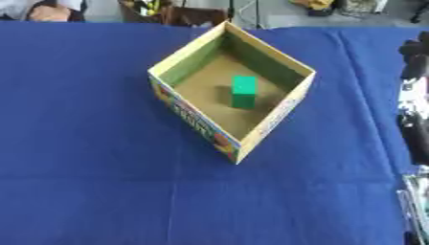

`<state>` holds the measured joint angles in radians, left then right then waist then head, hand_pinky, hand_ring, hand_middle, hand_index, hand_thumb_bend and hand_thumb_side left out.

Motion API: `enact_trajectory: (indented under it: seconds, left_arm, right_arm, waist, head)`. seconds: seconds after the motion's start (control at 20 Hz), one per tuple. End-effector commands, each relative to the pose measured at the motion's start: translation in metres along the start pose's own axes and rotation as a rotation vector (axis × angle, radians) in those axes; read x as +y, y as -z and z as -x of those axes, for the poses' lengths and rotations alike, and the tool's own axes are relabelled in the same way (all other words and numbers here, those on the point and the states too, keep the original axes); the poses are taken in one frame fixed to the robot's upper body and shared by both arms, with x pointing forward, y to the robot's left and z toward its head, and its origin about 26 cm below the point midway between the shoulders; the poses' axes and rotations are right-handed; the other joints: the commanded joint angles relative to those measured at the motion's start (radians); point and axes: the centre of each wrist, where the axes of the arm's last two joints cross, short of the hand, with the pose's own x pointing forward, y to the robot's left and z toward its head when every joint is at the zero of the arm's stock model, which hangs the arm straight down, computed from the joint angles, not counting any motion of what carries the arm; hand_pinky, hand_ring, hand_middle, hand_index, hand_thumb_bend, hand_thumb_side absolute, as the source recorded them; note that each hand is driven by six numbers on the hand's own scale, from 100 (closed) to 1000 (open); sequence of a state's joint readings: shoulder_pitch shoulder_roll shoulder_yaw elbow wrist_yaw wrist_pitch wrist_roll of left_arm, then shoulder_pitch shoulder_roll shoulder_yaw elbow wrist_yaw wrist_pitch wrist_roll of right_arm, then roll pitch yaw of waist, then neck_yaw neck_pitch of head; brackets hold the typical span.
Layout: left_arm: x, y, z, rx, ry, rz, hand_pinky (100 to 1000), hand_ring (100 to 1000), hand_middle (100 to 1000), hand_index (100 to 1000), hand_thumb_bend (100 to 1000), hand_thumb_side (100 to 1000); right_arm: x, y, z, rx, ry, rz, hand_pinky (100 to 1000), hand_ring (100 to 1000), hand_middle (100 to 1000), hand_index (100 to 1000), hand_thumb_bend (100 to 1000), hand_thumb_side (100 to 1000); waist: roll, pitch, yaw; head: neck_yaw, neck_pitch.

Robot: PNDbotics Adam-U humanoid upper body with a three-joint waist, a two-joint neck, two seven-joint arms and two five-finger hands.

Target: Pick up objects on the table and place them in the box.

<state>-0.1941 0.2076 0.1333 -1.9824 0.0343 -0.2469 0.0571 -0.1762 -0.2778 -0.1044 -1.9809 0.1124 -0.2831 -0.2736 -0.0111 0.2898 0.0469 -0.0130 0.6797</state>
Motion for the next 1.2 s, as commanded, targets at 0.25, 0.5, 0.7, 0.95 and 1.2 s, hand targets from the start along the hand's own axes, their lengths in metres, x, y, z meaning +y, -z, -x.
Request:
enact_trajectory:
  seconds: [0.25,0.5,0.7,0.95,1.2]
  left_arm:
    - [-0.0044,0.0005,-0.0041,-0.011,-0.007,0.028,668,736,750,883,219,1000]
    - [-0.0059,-0.0012,-0.0034,-0.003,-0.010,0.036,667,735,749,883,204,1000]
    - [-0.0065,-0.0014,-0.0033,-0.004,-0.007,0.036,665,734,750,891,202,1000]
    - [-0.0067,-0.0018,-0.0032,-0.006,-0.003,0.039,664,734,751,898,198,1000]
    - [-0.0059,-0.0036,-0.0026,-0.007,0.008,0.040,665,736,755,903,194,1000]
  right_arm:
    - [-0.0024,0.0053,-0.0058,-0.041,-0.010,-0.016,834,829,645,806,100,577]
    - [-0.0018,0.0061,-0.0061,-0.046,-0.006,-0.017,833,830,647,801,100,574]
    - [-0.0012,0.0063,-0.0062,-0.051,-0.005,-0.020,835,832,649,802,100,577]
    - [-0.0014,0.0064,-0.0062,-0.063,-0.008,-0.025,834,835,654,804,100,584]
    - [-0.0026,0.0071,-0.0063,-0.088,-0.020,-0.038,833,844,667,804,100,613]
  waist:
    - [0.001,-0.018,0.003]
    - [0.003,-0.016,0.004]
    - [0.006,-0.012,0.003]
    - [0.009,-0.009,0.005]
    - [0.015,-0.009,0.006]
  head:
    - [-0.022,0.016]
    - [-0.025,0.016]
    - [-0.024,0.010]
    - [-0.024,0.002]
    - [-0.024,-0.001]
